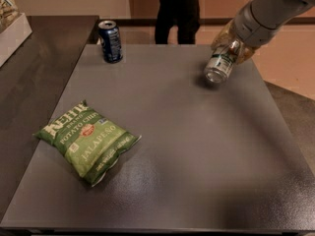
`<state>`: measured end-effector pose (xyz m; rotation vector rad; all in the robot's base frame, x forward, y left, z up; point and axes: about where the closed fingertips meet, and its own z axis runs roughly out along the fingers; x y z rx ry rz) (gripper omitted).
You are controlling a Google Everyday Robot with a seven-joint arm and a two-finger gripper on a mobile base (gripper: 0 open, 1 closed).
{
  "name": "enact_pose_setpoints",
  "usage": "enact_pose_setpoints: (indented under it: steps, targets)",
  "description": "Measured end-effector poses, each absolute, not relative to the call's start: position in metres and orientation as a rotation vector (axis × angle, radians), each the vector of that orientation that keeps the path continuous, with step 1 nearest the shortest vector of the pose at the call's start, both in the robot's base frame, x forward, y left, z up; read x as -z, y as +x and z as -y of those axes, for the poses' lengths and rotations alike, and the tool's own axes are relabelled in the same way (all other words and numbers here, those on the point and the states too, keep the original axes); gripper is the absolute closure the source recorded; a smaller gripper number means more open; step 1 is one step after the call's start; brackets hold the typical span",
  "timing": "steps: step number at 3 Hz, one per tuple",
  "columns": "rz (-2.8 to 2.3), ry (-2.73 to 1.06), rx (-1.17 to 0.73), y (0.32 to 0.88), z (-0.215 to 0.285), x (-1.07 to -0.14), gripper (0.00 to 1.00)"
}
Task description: Place 7up can upright
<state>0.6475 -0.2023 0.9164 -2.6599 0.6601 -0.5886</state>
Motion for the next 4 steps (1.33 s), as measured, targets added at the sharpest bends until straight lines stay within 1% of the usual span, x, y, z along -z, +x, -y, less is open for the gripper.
enact_pose_setpoints:
  steps: [2,4]
  targets:
    - [-0.381,-2.506,0.912,0.648,0.173,-0.942,1.00]
    - [-0.224,-2.358,1.224,0.650,0.155,-0.959,1.00]
